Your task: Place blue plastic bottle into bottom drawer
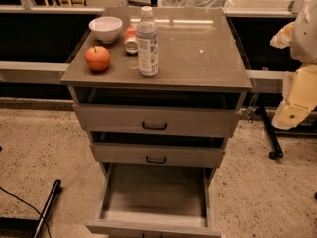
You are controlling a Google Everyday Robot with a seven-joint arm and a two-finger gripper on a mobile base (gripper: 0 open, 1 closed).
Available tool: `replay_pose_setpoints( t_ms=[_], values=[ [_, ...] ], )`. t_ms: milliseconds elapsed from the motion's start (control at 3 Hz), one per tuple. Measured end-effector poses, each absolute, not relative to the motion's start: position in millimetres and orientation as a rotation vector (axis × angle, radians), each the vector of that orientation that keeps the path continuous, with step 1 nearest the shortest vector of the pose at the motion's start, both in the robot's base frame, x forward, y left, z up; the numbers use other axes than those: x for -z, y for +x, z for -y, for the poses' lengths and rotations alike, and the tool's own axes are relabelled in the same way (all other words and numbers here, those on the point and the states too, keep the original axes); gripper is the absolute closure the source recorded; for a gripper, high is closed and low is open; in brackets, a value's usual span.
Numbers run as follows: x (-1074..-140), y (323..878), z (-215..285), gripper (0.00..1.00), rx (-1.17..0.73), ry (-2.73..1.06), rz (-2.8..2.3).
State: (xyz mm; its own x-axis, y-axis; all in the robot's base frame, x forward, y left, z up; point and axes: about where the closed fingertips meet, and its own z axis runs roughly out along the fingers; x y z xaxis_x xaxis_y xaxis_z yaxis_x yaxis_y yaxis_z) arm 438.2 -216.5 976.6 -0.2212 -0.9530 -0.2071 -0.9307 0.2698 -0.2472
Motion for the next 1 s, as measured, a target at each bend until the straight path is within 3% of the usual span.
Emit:
replay_pose_setpoints(
  t_ms=[333, 1000],
  values=[
    [-976.7, 438.3, 216.4, 0.00, 0.100, -1.724, -2.230],
    [-992.9, 531.8, 114.9, 0.00, -0.044, -1.684, -1.951]
  ],
)
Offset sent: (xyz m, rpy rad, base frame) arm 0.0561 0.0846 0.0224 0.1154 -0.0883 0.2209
